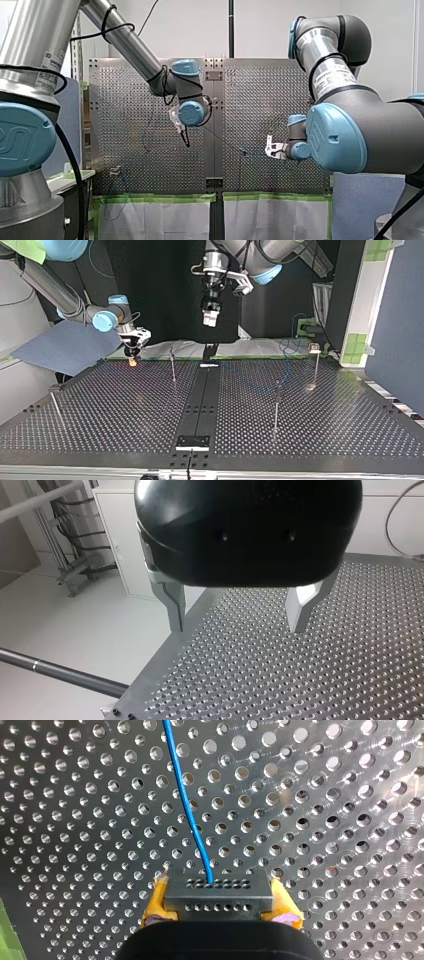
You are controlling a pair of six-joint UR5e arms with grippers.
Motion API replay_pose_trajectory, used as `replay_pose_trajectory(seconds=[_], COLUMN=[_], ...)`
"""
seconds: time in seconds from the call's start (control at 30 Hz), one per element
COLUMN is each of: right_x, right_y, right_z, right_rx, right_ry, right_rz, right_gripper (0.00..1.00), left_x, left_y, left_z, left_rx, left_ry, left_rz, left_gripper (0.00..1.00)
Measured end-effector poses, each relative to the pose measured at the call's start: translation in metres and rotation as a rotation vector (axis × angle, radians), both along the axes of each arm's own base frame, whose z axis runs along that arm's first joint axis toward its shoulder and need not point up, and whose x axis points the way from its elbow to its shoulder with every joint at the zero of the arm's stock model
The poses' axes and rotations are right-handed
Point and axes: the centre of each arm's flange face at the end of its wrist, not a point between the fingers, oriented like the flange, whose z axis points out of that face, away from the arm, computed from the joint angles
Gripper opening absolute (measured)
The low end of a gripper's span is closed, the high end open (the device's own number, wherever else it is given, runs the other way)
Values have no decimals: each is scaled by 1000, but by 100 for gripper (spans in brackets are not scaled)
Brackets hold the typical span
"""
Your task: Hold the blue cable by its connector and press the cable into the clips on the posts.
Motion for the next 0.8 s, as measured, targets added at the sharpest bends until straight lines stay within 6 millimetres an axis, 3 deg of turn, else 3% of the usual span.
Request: replay_pose_trajectory(seconds=[0.8], right_x=[-1], right_y=[0], right_z=[0], right_rx=[2], right_ry=[-1], right_rz=[-1], right_gripper=[0], left_x=[-50], left_y=[51], left_z=[-61], left_rx=[183], left_ry=[47], left_rz=[15], left_gripper=[100])
